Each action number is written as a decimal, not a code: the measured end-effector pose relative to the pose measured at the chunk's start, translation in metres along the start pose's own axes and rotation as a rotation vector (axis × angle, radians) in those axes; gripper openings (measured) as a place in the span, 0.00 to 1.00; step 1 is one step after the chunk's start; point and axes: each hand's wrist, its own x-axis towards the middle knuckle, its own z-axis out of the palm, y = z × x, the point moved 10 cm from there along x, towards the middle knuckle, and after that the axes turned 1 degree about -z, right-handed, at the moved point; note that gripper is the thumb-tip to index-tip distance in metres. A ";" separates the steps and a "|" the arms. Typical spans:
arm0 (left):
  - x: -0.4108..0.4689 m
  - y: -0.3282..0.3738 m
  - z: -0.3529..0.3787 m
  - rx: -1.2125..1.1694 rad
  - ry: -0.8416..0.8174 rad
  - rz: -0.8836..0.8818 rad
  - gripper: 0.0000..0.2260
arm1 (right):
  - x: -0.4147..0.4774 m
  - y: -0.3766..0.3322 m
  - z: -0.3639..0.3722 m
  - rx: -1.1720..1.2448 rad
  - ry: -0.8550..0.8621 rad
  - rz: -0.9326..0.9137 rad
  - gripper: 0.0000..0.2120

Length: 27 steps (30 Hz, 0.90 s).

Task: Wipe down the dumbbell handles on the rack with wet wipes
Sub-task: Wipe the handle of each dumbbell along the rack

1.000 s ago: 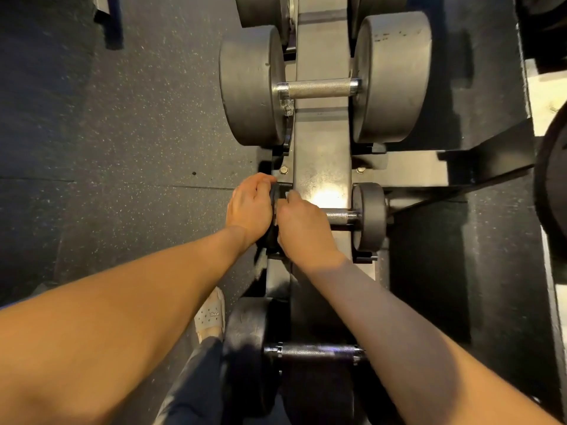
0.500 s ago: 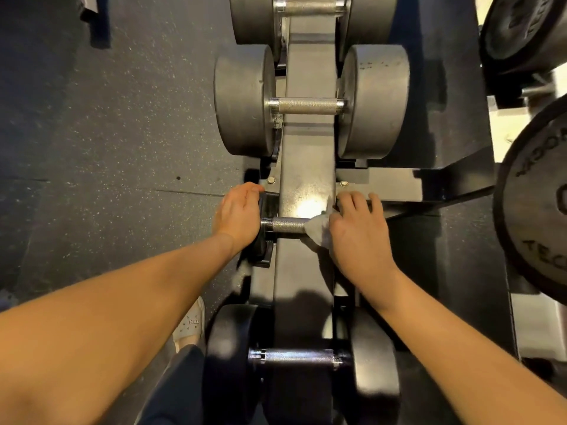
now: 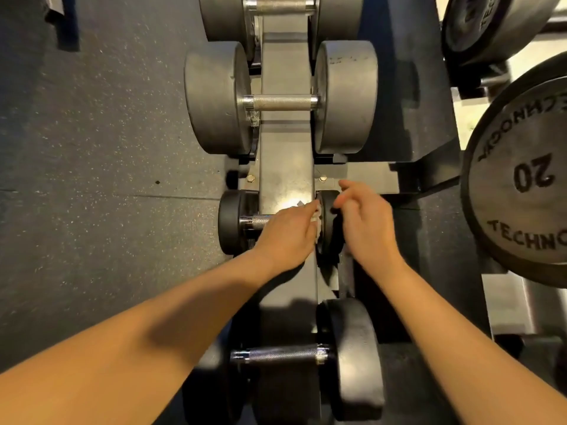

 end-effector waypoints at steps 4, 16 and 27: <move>0.011 0.000 0.003 0.119 -0.051 -0.072 0.10 | 0.023 0.037 0.007 0.277 0.156 0.344 0.09; 0.001 0.000 0.001 0.137 -0.094 0.037 0.10 | 0.033 0.032 0.036 -0.051 0.195 0.205 0.12; 0.023 -0.001 0.009 0.127 -0.270 0.021 0.06 | 0.036 0.031 0.036 -0.107 0.187 0.230 0.11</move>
